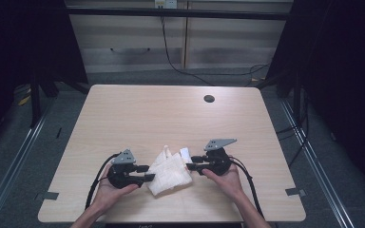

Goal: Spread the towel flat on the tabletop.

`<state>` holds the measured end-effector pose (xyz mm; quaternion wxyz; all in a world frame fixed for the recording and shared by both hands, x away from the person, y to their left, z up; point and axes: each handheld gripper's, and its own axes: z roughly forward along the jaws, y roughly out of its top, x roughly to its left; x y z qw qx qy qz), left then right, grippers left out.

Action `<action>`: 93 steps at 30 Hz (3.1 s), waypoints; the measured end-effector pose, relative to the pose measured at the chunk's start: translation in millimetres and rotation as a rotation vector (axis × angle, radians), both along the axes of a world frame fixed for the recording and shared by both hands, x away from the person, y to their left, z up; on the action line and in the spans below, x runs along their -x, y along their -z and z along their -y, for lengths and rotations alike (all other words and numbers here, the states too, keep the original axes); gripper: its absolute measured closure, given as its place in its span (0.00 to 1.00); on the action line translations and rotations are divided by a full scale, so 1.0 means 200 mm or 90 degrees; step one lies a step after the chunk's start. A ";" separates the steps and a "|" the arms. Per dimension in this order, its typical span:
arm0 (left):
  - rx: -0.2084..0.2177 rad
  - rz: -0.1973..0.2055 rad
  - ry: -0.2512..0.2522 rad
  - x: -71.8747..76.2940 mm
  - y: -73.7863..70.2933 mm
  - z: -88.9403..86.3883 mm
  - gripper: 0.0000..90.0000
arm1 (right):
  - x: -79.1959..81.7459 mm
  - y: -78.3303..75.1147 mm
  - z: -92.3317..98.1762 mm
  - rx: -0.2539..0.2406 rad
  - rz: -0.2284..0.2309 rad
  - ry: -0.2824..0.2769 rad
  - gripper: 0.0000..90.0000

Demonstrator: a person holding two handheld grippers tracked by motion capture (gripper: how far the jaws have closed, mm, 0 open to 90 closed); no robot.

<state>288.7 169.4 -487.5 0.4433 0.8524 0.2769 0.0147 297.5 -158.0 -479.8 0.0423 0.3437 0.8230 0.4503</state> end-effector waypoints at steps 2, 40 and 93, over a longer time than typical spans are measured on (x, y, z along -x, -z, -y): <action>-0.005 -0.006 0.006 0.00 0.00 0.01 0.85 | 0.00 0.01 -0.02 0.006 -0.007 -0.009 0.68; -0.025 -0.037 -0.043 -0.08 0.08 -0.11 0.94 | -0.11 -0.01 -0.05 0.025 0.002 -0.026 0.76; 0.083 0.019 -0.101 -0.11 -0.04 -0.25 0.68 | -0.22 -0.46 -0.07 -0.043 0.121 -0.023 0.97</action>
